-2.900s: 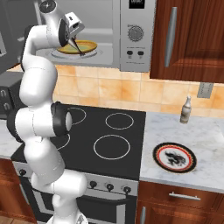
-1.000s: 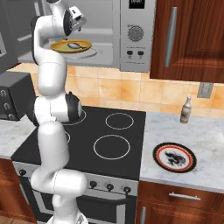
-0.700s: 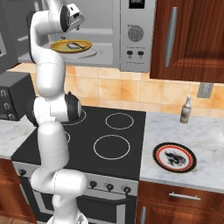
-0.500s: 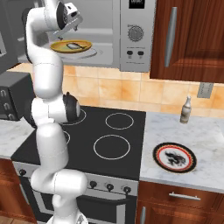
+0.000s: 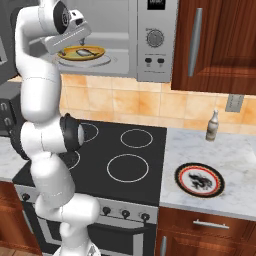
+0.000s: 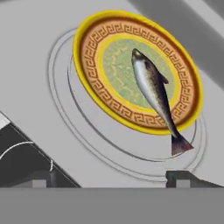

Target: Pick the fish from the counter and place it in the microwave. Then turn on the microwave.

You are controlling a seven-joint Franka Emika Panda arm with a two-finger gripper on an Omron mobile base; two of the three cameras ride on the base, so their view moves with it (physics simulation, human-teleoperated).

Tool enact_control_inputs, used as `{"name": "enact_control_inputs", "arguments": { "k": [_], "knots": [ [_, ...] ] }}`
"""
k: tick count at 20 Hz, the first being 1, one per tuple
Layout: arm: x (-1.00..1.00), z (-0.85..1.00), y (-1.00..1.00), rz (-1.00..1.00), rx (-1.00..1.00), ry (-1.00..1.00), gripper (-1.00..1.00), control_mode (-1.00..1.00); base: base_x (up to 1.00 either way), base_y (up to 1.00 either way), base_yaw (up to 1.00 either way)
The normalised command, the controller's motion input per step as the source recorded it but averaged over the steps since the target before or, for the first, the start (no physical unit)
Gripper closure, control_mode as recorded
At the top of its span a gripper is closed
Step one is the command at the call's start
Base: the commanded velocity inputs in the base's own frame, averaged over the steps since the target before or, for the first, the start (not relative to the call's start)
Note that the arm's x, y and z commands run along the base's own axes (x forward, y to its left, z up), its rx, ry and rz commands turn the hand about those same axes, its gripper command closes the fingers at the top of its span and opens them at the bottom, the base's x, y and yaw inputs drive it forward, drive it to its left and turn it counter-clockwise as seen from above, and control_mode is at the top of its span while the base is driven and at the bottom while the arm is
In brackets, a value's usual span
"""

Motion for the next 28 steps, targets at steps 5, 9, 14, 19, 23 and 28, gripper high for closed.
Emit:
{"name": "enact_control_inputs", "arguments": {
  "k": [5, 9, 14, 19, 23, 28],
  "knots": [
    [-0.95, -0.37, -0.17, 0.0, 0.0, -0.13, -1.0, -1.0, 0.0, 0.0, 0.0],
    [-1.0, -0.01, -0.13, 0.0, 0.0, -0.15, -1.0, -1.0, 0.0, 0.0, 0.0],
    [-0.97, 0.0, -0.04, 0.0, 0.01, -0.03, 1.0, -1.0, 0.0, 0.0, 0.0],
    [-0.85, -0.04, 0.0, 0.0, 0.04, 0.0, 1.0, -1.0, 0.0, 0.0, 0.0],
    [-0.93, -0.18, -0.04, 0.0, 0.02, -0.02, 1.0, -1.0, 0.0, 0.0, 0.0],
    [-0.99, -0.23, 0.0, 0.0, 0.0, -0.17, 1.0, -1.0, 0.0, 0.0, 0.0]
  ]
}}
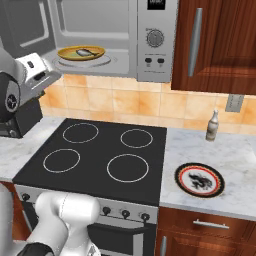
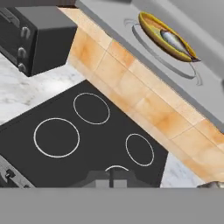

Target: Pick the fish from the counter and place it in the microwave. Then turn on the microwave.

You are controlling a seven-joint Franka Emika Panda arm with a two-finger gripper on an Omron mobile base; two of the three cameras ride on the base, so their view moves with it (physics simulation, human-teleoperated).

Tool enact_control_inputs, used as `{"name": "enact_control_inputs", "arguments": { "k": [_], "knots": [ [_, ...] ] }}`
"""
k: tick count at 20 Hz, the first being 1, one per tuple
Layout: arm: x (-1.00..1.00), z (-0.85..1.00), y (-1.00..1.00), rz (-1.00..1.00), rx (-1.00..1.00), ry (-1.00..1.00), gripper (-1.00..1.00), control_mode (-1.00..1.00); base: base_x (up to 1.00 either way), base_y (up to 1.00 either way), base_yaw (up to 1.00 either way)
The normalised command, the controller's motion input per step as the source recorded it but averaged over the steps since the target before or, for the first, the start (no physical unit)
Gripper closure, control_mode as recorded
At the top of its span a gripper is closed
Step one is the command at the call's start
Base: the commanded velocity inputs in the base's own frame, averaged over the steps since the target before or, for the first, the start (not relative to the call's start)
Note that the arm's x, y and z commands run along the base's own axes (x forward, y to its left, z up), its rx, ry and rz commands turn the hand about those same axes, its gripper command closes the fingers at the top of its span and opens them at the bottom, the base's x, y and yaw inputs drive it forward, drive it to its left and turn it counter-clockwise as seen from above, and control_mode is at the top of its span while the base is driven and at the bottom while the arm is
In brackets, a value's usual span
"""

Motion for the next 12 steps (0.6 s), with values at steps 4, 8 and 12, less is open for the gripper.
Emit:
{"name": "enact_control_inputs", "arguments": {
  "k": [4, 8, 12],
  "knots": [
    [-0.86, 0.0, 0.01, 0.0, 0.0, -0.24, 1.0, -1.0, 0.0, 0.0, 0.0],
    [-0.77, 0.01, 0.03, 0.0, 0.0, -0.23, 1.0, -1.0, 0.0, 0.0, 0.0],
    [-0.59, 0.0, 0.07, 0.0, 0.0, -0.15, 1.0, -1.0, 0.0, 0.0, 0.0]
  ]
}}
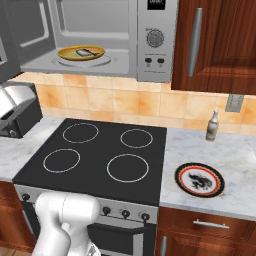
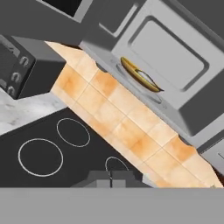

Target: Pick the fish from the counter and place it in the microwave. Then turn on the microwave.

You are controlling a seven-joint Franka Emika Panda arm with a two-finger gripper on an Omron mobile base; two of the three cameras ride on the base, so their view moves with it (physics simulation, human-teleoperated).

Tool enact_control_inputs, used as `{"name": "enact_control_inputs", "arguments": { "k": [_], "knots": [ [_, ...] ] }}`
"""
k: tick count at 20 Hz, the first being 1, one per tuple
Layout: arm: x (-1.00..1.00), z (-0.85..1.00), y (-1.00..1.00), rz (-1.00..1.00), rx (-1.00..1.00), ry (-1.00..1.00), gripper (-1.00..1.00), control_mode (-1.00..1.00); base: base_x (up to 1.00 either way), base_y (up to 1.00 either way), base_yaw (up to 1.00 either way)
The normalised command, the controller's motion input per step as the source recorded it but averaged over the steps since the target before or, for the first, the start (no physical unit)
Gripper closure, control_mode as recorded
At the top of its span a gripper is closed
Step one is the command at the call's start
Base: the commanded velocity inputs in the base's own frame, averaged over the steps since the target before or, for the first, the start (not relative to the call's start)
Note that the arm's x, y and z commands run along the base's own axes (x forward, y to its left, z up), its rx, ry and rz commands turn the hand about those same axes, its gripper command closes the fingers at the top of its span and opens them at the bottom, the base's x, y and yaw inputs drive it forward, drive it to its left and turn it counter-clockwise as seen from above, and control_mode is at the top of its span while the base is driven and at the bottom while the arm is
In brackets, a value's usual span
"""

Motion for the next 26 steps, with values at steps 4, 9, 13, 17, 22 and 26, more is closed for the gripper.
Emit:
{"name": "enact_control_inputs", "arguments": {
  "k": [4, 9, 13, 17, 22, 26],
  "knots": [
    [-0.03, 0.0, 0.1, 0.0, 0.0, -0.14, 1.0, -1.0, 0.0, 0.0, 0.0],
    [0.0, 0.0, 0.04, 0.0, 0.0, -0.18, 1.0, -1.0, 0.0, 0.0, 0.0],
    [0.0, -0.02, 0.05, 0.0, 0.0, -0.17, 1.0, -1.0, 0.0, 0.0, 0.0],
    [0.0, -0.3, 0.08, 0.0, 0.0, -0.11, 1.0, -1.0, 0.0, 0.0, 0.0],
    [0.05, -0.49, 0.04, 0.0, 0.0, -0.05, 1.0, -1.0, 0.0, 0.0, 0.0],
    [0.1, -0.51, 0.0, 0.0, 0.0, -0.01, 1.0, -1.0, 0.0, 0.0, 0.0]
  ]
}}
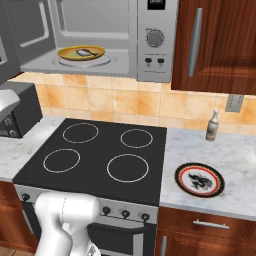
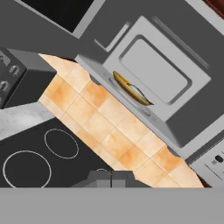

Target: Pick the fish from the counter and place it in the microwave. Then turn on the microwave.

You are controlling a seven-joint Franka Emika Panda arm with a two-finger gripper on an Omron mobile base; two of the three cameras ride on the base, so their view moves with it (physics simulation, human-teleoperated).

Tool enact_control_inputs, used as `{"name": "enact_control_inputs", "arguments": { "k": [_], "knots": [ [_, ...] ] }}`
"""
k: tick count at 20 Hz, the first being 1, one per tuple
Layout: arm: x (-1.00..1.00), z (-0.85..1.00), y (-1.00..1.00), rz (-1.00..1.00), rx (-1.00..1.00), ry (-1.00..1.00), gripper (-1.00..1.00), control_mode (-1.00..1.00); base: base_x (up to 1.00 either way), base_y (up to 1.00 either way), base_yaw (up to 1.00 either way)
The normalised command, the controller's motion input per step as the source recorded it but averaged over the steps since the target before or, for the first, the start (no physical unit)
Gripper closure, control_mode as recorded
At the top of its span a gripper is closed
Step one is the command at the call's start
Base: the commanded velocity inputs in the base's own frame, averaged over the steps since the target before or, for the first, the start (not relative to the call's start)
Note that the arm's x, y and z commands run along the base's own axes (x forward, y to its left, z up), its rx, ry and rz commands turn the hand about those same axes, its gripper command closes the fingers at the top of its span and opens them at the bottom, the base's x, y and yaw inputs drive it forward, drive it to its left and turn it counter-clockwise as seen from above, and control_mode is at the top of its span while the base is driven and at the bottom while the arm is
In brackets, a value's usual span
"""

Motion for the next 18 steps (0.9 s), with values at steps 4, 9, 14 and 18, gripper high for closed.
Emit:
{"name": "enact_control_inputs", "arguments": {
  "k": [4, 9, 14, 18],
  "knots": [
    [-0.1, -0.37, 0.01, 0.0, 0.0, -0.09, 1.0, -1.0, 0.0, 0.0, 0.0],
    [-0.66, -0.14, 0.11, 0.0, 0.0, -0.22, 1.0, -1.0, 0.0, 0.0, 0.0],
    [-0.59, -0.13, 0.07, 0.0, 0.0, -0.21, 1.0, -1.0, 0.0, 0.0, 0.0],
    [-0.48, -0.13, 0.01, 0.0, 0.0, -0.16, 1.0, -1.0, 0.0, 0.0, 0.0]
  ]
}}
